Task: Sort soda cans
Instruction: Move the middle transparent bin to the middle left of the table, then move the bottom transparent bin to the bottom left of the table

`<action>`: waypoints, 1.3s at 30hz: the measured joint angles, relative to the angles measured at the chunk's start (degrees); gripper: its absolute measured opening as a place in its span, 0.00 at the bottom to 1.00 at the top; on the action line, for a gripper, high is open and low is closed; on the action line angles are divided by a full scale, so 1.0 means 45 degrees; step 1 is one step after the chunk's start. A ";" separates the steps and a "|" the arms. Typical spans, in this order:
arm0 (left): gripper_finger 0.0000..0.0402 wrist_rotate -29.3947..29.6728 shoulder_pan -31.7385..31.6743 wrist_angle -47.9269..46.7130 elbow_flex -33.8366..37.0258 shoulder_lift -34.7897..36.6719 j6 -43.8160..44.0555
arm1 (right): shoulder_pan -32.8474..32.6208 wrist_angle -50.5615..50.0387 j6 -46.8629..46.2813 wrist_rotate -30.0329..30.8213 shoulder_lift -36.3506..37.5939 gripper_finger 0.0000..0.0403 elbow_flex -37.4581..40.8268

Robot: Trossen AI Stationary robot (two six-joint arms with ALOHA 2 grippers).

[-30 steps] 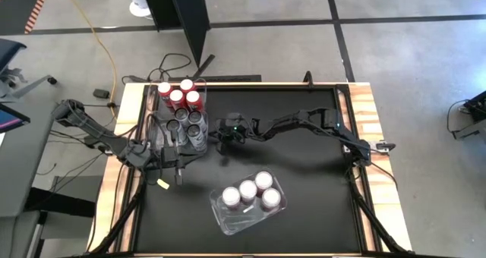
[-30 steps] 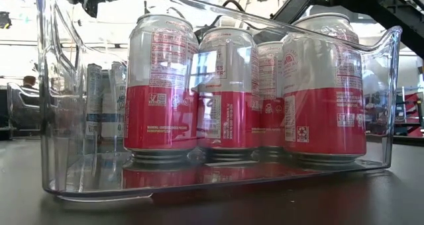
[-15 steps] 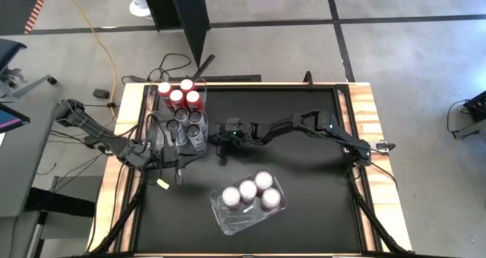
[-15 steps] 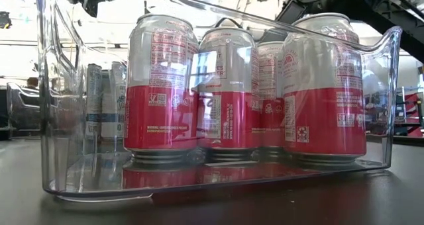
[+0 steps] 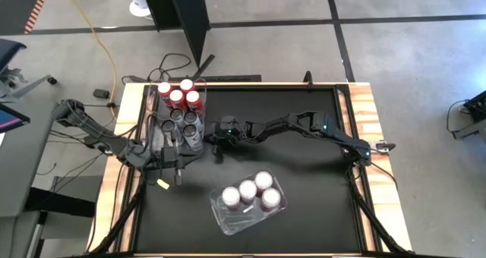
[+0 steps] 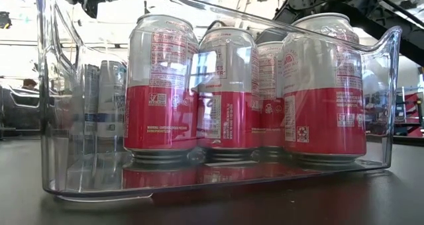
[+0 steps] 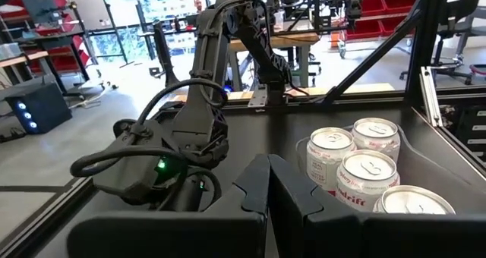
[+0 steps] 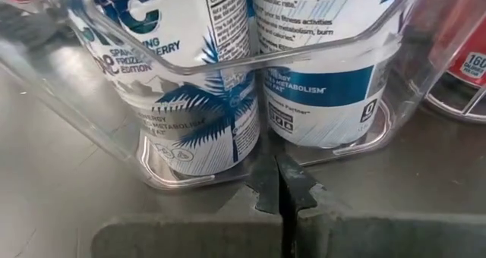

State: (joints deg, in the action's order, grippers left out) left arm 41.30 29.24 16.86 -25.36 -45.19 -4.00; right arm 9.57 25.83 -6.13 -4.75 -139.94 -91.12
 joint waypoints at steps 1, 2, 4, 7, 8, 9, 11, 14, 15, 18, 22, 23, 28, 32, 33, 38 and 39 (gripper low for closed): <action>0.00 0.0000 0.0004 0.0000 0.0000 -0.0001 0.0036 | 0.0025 -0.0006 0.0038 -0.0002 0.0000 0.00 -0.0004; 0.00 0.0000 0.0009 -0.0005 0.0000 -0.0003 0.0041 | 0.0093 -0.0002 0.0036 -0.0009 0.0000 0.00 -0.0004; 0.00 0.0005 0.0009 -0.0019 0.0000 -0.0005 0.0045 | 0.0178 -0.0013 -0.0015 -0.0116 -0.0005 0.00 -0.0023; 0.00 0.0005 0.0009 -0.0045 0.0000 -0.0005 0.0048 | 0.0240 -0.0225 -0.0059 -0.0121 -0.0005 0.00 -0.0061; 0.00 0.0005 0.0009 -0.0093 0.0000 -0.0002 0.0055 | 0.0236 -0.0311 -0.0061 -0.0116 -0.0005 0.00 -0.0077; 0.00 0.0005 0.0009 -0.0143 0.0000 0.0000 0.0062 | 0.0236 -0.0349 -0.0101 -0.0104 -0.0005 0.00 -0.0081; 0.00 0.0005 0.0009 -0.0203 0.0000 -0.0005 0.0065 | 0.0188 -0.0383 -0.0267 -0.0075 0.0004 0.01 -0.0086; 0.00 0.0005 0.0009 -0.0203 0.0000 0.0000 0.0070 | 0.0101 -0.0879 -0.0352 0.0156 0.0118 0.01 -0.0120; 0.00 0.0005 0.0009 -0.0202 0.0000 -0.0003 0.0070 | 0.0067 -0.1149 -0.0359 0.0267 0.0177 0.01 -0.0125; 0.00 0.0005 0.0009 -0.0211 0.0000 0.0000 0.0070 | -0.0067 -0.2069 -0.0363 0.0729 0.0377 0.01 -0.0120; 0.00 0.0005 0.0010 -0.0272 -0.0004 -0.0005 0.0070 | -0.0196 -0.2863 -0.0275 0.1126 0.0651 0.01 -0.0115; 0.00 0.0008 0.0009 -0.0272 -0.0005 -0.0005 0.0067 | -0.0221 -0.3039 -0.0235 0.1230 0.0736 0.01 -0.0111; 0.00 -0.0049 0.0011 -0.0306 -0.0005 -0.0005 0.0065 | -0.0409 -0.4826 0.0246 0.2436 0.1503 0.02 -0.0072; 0.00 -0.0075 0.0009 -0.0381 -0.0005 -0.0005 0.0084 | -0.0637 -0.6219 0.0673 0.3517 0.2365 0.02 -0.0072; 0.00 -0.0079 0.0010 -0.0380 -0.0005 -0.0002 0.0084 | -0.0664 -0.6530 0.0749 0.3758 0.2582 0.02 -0.0072; 0.00 -0.0091 0.0012 -0.0443 -0.0005 -0.0005 0.0084 | -0.1027 -0.8373 0.1050 0.4809 0.3750 0.02 -0.0072; 0.00 -0.0095 0.0014 -0.0452 -0.0005 -0.0005 0.0084 | -0.1123 -0.8813 0.1108 0.4875 0.4016 0.02 -0.0070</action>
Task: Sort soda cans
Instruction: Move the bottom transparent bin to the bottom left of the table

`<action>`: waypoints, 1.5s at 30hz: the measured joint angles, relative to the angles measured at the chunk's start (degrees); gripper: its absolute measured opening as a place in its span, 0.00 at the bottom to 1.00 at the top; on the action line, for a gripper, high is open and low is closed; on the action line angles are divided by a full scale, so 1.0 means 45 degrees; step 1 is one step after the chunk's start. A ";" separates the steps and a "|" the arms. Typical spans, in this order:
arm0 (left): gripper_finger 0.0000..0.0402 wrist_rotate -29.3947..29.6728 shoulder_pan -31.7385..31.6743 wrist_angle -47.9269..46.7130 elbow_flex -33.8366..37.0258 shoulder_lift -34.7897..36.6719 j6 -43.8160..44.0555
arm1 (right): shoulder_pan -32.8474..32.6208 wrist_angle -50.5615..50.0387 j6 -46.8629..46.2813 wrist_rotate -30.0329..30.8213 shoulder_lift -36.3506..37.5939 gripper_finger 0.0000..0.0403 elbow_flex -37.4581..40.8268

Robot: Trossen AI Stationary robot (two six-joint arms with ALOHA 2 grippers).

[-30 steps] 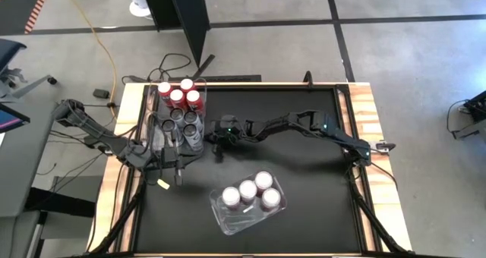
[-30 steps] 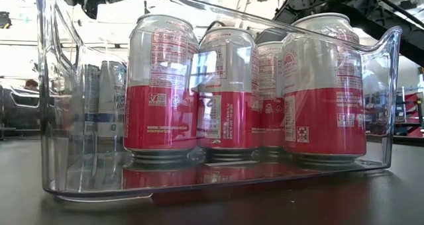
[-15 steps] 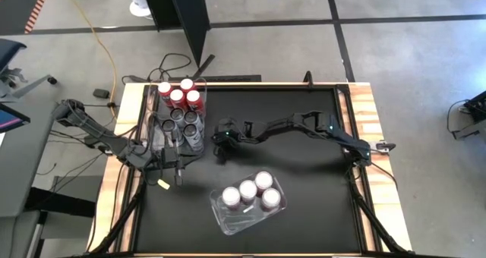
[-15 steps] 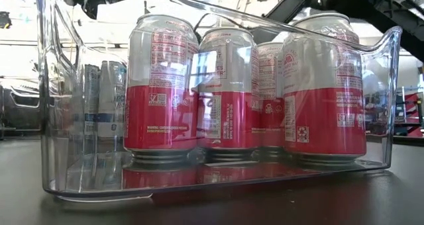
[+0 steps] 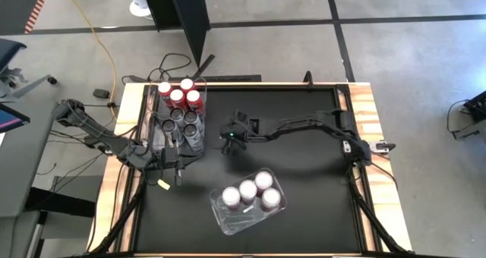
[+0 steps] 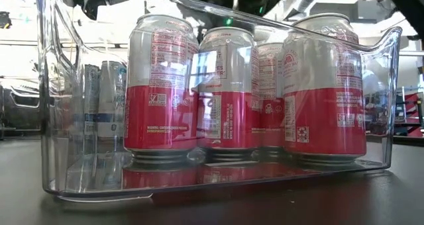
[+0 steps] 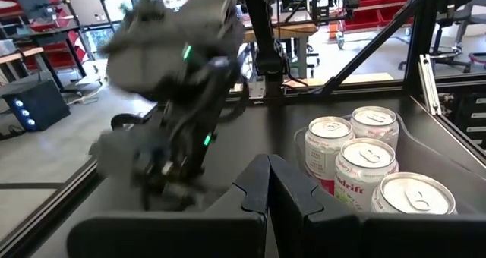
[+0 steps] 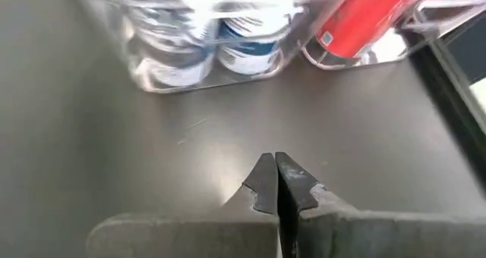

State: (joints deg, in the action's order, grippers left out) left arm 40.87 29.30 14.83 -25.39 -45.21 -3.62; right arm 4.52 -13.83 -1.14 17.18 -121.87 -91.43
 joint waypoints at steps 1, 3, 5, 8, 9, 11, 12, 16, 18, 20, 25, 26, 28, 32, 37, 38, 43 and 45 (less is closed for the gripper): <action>0.00 -0.0002 -0.0005 0.0000 0.0000 0.0000 0.0000 | -0.0113 -0.0345 0.0041 0.0035 0.0256 0.02 0.0002; 0.00 -0.0002 0.0000 0.0000 0.0000 0.0000 -0.0004 | -0.0360 -0.1126 0.0076 0.0243 0.0777 0.02 -0.0002; 0.00 -0.0002 -0.0002 0.0000 0.0000 0.0000 -0.0005 | -0.0627 -0.1785 0.0081 0.0502 0.1351 0.02 0.0184; 0.00 -0.0148 -0.0005 -0.0019 0.0000 0.0000 0.0000 | -0.1091 -0.2241 0.0125 0.1302 0.2417 0.02 0.0876; 0.00 -0.0287 -0.0003 -0.0019 0.0000 0.0000 0.0005 | -0.1225 -0.2270 0.0090 0.1540 0.2835 0.02 0.1200; 0.00 -0.0498 0.0000 -0.0059 0.0000 0.0000 0.0016 | -0.1479 -0.2228 -0.0213 0.1923 0.3786 0.02 0.1954; 0.00 -0.0690 -0.0001 -0.0123 0.0000 0.0000 0.0034 | -0.1590 -0.2235 -0.0369 0.2136 0.4276 0.02 0.2376; 0.00 -0.1621 0.0000 -0.0488 0.0000 -0.0223 0.0165 | -0.2160 -0.2163 -0.0928 0.3195 0.6368 0.02 0.4172; 0.00 -0.1745 0.0000 -0.0582 0.0000 -0.0501 0.0192 | -0.2482 -0.2184 -0.1243 0.3261 0.7408 0.02 0.5049; 0.00 -0.1758 0.0000 -0.0488 0.0000 -0.0799 0.0191 | -0.2857 -0.2260 -0.1787 0.3256 0.8381 0.02 0.5866; 0.00 -0.2054 0.0240 -0.0502 0.0000 -0.1464 0.0666 | -0.4242 -0.3393 -0.4308 0.3266 1.0132 0.02 0.7809; 0.00 -0.2056 0.0377 -0.0513 0.0000 -0.1573 0.0808 | -0.4605 -0.3685 -0.4997 0.3289 1.0332 0.02 0.8175; 0.00 -0.2042 0.0683 -0.0518 0.0000 -0.1789 0.1009 | -0.5382 -0.4138 -0.6487 0.3469 1.0613 0.02 0.8865; 0.00 -0.1684 0.1301 -0.0187 0.0000 -0.2012 0.1394 | -0.7016 -0.4598 -0.9501 0.3582 1.0644 0.02 1.0042; 0.00 -0.1355 0.1960 -0.0255 0.0000 -0.2035 0.2110 | -0.8991 -0.4312 -1.2867 0.3562 0.9687 0.02 1.0874; 0.00 -0.1390 0.2100 -0.0423 0.0000 -0.2035 0.2297 | -0.9318 -0.4211 -1.3426 0.3550 0.9342 0.02 1.0905; 0.00 -0.1838 0.2719 -0.1231 0.0000 -0.2040 0.3599 | -1.0357 -0.2105 -1.4700 0.3538 0.7350 0.02 1.0941; 0.00 -0.1755 0.2961 -0.1161 0.0000 -0.2045 0.3739 | -1.0469 -0.1223 -1.5075 0.3502 0.6554 0.02 1.0941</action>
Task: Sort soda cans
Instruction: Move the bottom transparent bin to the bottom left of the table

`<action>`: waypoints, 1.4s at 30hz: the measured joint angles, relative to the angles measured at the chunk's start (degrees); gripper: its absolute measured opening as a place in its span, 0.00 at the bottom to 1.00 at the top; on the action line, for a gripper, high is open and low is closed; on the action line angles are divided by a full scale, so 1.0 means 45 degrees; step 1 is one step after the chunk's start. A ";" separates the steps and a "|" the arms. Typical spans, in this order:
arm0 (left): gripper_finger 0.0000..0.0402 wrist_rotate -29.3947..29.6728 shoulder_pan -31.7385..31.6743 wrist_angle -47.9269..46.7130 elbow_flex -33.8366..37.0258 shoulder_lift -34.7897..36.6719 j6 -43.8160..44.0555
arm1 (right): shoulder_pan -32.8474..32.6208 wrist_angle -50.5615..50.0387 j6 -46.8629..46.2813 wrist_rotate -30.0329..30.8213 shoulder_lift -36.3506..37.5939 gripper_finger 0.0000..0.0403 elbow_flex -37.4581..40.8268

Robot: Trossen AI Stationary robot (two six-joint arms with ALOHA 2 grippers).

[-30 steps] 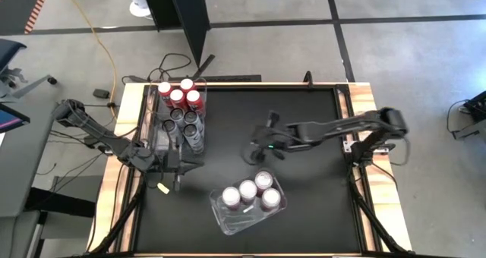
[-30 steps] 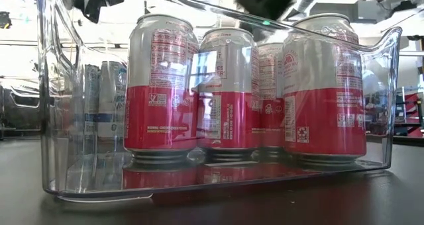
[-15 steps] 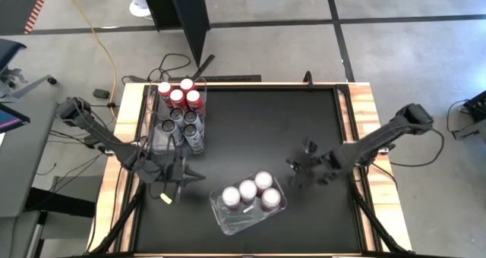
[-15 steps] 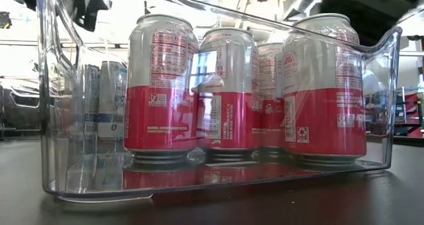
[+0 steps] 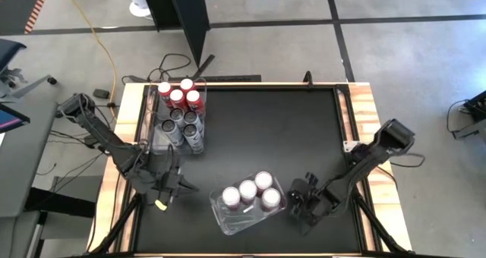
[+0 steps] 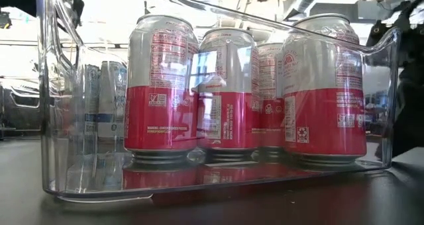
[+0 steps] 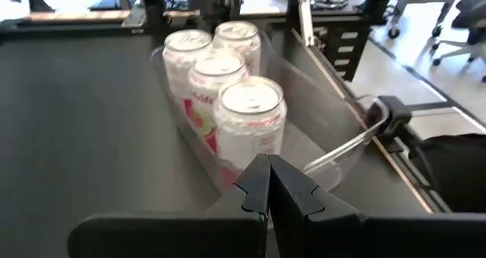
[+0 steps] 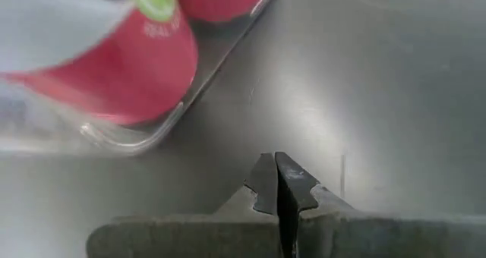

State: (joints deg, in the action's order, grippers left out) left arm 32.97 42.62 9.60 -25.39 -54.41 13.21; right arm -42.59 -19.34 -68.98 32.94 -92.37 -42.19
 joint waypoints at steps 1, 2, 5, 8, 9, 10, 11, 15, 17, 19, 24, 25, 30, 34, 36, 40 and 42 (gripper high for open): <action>0.00 0.0070 0.0128 0.0122 0.0000 0.0000 -0.0024 | -0.0038 0.0429 -0.0192 0.0001 -0.0395 0.02 0.0000; 0.00 0.0136 0.0237 0.0240 0.0000 0.0002 -0.0098 | -0.0040 0.0787 -0.0370 0.0119 -0.0777 0.02 -0.0002; 0.00 0.0278 0.0445 0.0384 0.0000 0.0004 -0.0320 | -0.0060 0.1968 -0.0568 0.0736 -0.1660 0.02 -0.0093; 0.00 0.0304 0.0468 0.0353 0.0000 0.0005 -0.0330 | -0.0037 0.2729 -0.0520 0.1182 -0.2378 0.02 -0.0586; 0.00 0.0315 0.0468 0.0312 0.0000 0.0005 -0.0340 | -0.0014 0.2772 -0.0398 0.1235 -0.2561 0.02 -0.0795; 0.00 0.0318 0.0468 0.0314 0.0000 0.0005 -0.0346 | -0.0004 0.2732 -0.0290 0.1240 -0.2716 0.02 -0.0991; 0.00 0.0319 0.0468 0.0316 0.0000 0.0005 -0.0367 | -0.0004 0.2673 -0.0158 0.1240 -0.2844 0.02 -0.1167; 0.00 0.0325 0.0468 0.0321 0.0000 0.0005 -0.0591 | 0.0005 0.2740 0.0029 0.1182 -0.3164 0.02 -0.1696; 0.00 0.0325 0.0468 0.0321 0.0000 0.0005 -0.0591 | 0.0010 0.2741 0.0007 0.1262 -0.3254 0.02 -0.1869; 0.00 0.0325 0.0468 0.0316 0.0000 0.0005 -0.0591 | 0.0104 0.2753 -0.0026 0.1247 -0.3317 0.02 -0.2008; 0.00 0.0325 0.0481 0.0309 0.0000 0.0005 -0.0657 | 0.0432 0.2936 0.0086 0.1407 -0.3769 0.02 -0.2553; 0.00 0.0325 0.0493 0.0311 0.0000 0.0005 -0.0752 | 0.0529 0.3076 0.0299 0.1430 -0.3938 0.02 -0.2694; 0.00 0.0325 0.0493 0.0332 0.0000 0.0005 -0.1156 | 0.1086 0.3817 0.1213 0.1558 -0.4809 0.02 -0.3559; 0.00 0.0449 0.0493 0.0435 0.0000 0.0010 -0.1356 | 0.1548 0.4366 0.2050 0.1585 -0.5394 0.02 -0.4249; 0.00 0.0675 0.0493 0.0811 0.0000 0.0010 -0.1681 | 0.1790 0.4685 0.2463 0.1567 -0.5633 0.02 -0.4566; 0.00 0.0736 0.0493 0.1804 0.0000 0.0017 -0.2463 | 0.2263 0.5320 0.3147 0.1517 -0.6153 0.02 -0.5204; 0.00 0.0743 0.0493 0.2125 0.0000 0.0024 -0.2713 | 0.2506 0.5611 0.3472 0.1467 -0.6465 0.02 -0.5573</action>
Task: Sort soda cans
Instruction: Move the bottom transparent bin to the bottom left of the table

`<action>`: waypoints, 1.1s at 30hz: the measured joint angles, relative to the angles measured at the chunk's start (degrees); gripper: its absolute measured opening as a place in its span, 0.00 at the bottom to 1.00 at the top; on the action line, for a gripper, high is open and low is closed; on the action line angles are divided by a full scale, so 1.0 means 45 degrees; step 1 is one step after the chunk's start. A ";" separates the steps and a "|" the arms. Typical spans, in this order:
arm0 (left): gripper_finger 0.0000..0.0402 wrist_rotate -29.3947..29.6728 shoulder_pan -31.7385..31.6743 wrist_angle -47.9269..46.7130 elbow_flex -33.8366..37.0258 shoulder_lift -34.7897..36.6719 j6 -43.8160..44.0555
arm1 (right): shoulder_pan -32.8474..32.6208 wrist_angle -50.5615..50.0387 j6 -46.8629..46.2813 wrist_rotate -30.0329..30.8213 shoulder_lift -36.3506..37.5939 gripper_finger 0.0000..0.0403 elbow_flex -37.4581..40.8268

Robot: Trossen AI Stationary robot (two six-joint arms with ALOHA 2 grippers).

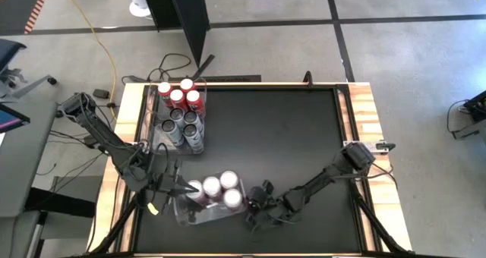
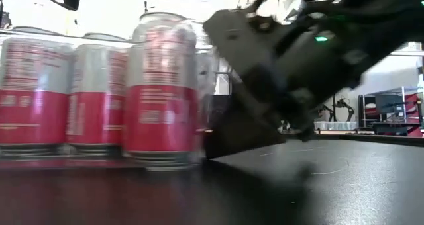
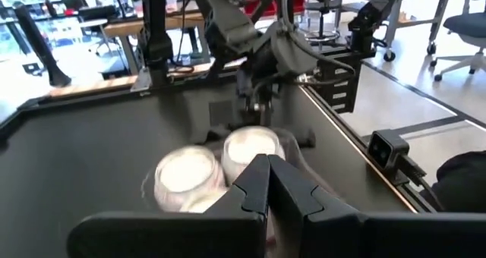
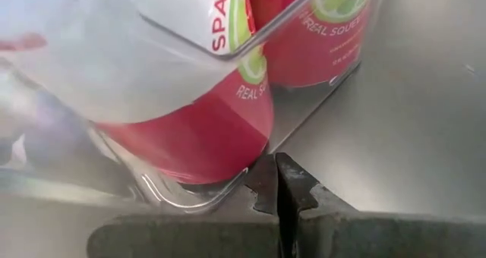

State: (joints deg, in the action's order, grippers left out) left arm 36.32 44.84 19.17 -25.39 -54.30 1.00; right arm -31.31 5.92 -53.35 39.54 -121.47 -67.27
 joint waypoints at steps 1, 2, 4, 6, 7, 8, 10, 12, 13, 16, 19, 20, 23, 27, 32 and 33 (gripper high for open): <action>0.00 0.0000 0.0000 0.0087 0.0000 -0.0004 -0.0086 | 0.0120 0.0165 0.0201 0.0005 -0.0164 0.02 -0.0181; 0.00 0.0000 0.0000 0.0127 0.0000 -0.0004 -0.0148 | 0.0237 0.0266 0.0318 -0.0001 -0.0318 0.02 -0.0383; 0.00 -0.0005 0.0000 0.0197 0.0000 0.0000 -0.0175 | 0.0470 0.0353 0.0601 -0.0013 -0.0679 0.02 -0.0885; 0.00 0.0000 0.0000 0.0200 0.0000 -0.0005 -0.0173 | 0.0734 0.0444 0.0901 -0.0057 -0.1053 0.02 -0.1422; 0.00 -0.0001 0.0000 0.0188 0.0000 -0.0005 -0.0175 | 0.0864 0.0530 0.1077 -0.0057 -0.1254 0.02 -0.1689; 0.00 0.0000 0.0000 0.0192 0.0000 -0.0005 -0.0175 | 0.0994 0.0640 0.1303 -0.0061 -0.1454 0.02 -0.1964; 0.00 -0.0002 0.0000 0.0192 0.0000 -0.0005 -0.0175 | 0.1270 0.0866 0.1798 -0.0153 -0.1858 0.02 -0.2511; 0.00 0.0000 0.0000 0.0187 0.0000 -0.0005 -0.0180 | 0.1552 0.0922 0.2074 -0.0183 -0.2251 0.02 -0.3113; 0.00 0.0000 0.0000 0.0187 0.0000 -0.0005 -0.0180 | 0.1688 0.0913 0.2222 -0.0188 -0.2421 0.02 -0.3391; 0.00 0.0000 0.0000 0.0182 0.0000 -0.0005 -0.0180 | 0.2071 0.0869 0.2600 -0.0234 -0.2873 0.02 -0.4181; 0.00 0.0000 0.0000 0.0185 0.0000 -0.0005 -0.0180 | 0.2308 0.0791 0.3001 -0.0479 -0.3110 0.02 -0.4678; 0.00 0.0000 0.0000 0.0182 0.0000 -0.0005 -0.0180 | 0.2352 0.0791 0.3142 -0.0532 -0.3119 0.02 -0.4722; 0.00 0.0000 0.0000 0.0178 0.0000 -0.0005 -0.0180 | 0.2330 0.0588 0.3308 -0.0568 -0.3114 0.02 -0.4750; 0.00 0.0000 0.0000 0.0178 0.0000 -0.0005 -0.0180 | 0.2159 -0.0089 0.3325 -0.0523 -0.3067 0.02 -0.4748; 0.00 0.0000 0.0000 0.0186 0.0000 -0.0005 -0.0180 | 0.1683 -0.0922 0.3294 -0.0361 -0.3029 0.02 -0.4758; 0.00 0.0000 0.0000 0.0187 0.0000 -0.0005 -0.0180 | 0.1552 -0.1100 0.3234 -0.0330 -0.3020 0.02 -0.4765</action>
State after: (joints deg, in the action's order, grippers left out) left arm 36.32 44.84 20.01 -25.39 -54.33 0.19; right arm -24.33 0.97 -38.80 38.06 -135.06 -88.72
